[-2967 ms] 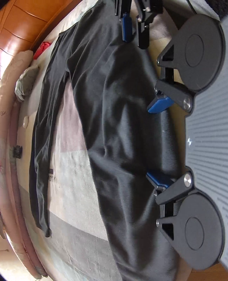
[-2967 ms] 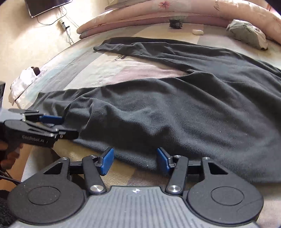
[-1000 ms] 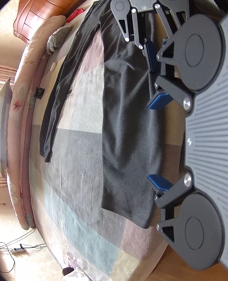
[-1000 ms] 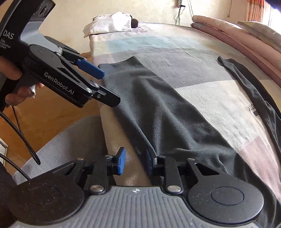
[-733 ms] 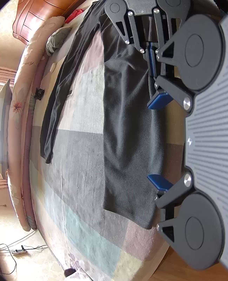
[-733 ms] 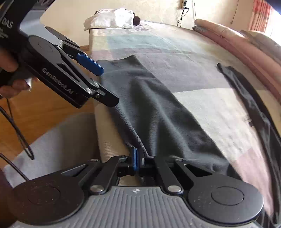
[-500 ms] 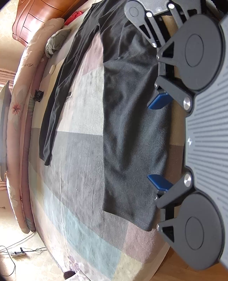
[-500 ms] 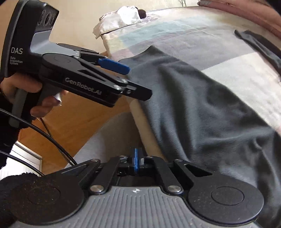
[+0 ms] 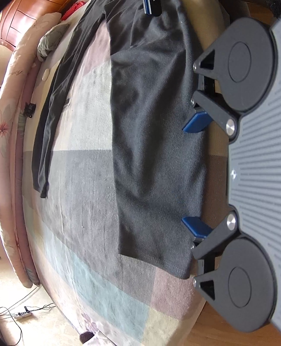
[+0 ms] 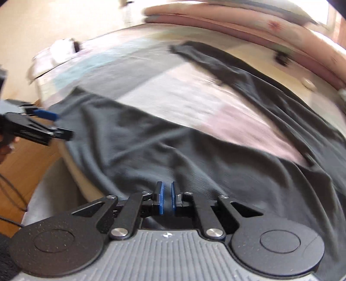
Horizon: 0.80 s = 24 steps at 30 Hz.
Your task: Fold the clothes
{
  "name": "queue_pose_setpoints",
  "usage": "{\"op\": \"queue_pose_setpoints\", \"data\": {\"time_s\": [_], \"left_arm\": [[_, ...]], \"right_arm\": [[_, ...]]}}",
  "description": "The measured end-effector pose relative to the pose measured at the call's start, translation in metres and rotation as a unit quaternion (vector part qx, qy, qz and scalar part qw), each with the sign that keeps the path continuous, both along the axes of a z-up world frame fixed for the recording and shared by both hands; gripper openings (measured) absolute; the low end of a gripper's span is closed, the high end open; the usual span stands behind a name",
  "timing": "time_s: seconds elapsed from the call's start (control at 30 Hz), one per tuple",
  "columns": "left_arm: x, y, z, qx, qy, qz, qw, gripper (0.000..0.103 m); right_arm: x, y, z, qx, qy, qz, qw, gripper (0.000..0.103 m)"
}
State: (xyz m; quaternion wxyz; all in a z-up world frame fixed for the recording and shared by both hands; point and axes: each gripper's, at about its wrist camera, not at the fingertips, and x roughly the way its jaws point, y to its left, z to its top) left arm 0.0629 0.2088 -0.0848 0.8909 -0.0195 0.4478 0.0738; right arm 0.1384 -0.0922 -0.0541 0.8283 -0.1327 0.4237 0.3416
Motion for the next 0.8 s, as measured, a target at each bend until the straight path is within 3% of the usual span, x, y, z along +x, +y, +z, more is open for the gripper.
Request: {"op": "queue_pose_setpoints", "data": {"time_s": [0.2, 0.3, 0.37, 0.53, 0.7, 0.8], "left_arm": [[0.029, -0.013, 0.011, -0.04, -0.049, -0.058, 0.9964, 0.085], [0.05, -0.021, -0.001, -0.056, -0.043, -0.081, 0.9942, 0.085], [0.06, -0.017, -0.013, -0.01, -0.033, -0.041, 0.9985, 0.087], [0.054, 0.011, -0.008, 0.004, -0.028, 0.037, 0.9989, 0.089], [0.035, 0.004, 0.006, -0.022, -0.055, -0.006, 0.9982, 0.087], [0.037, -0.004, -0.004, -0.025, -0.035, -0.015, 0.999, 0.087]], "right_arm": [[0.013, -0.013, -0.004, 0.024, 0.005, -0.061, 0.998, 0.01], [0.015, -0.01, -0.003, 0.024, 0.001, -0.064, 0.998, 0.014], [0.017, -0.008, -0.002, 0.024, -0.001, -0.067, 0.997, 0.017], [0.021, -0.003, 0.001, 0.023, -0.007, -0.072, 0.997, 0.025], [0.052, 0.024, -0.011, -0.017, -0.017, -0.08, 0.997, 0.031], [0.071, 0.041, -0.028, -0.039, -0.013, -0.087, 0.995, 0.035]]}}
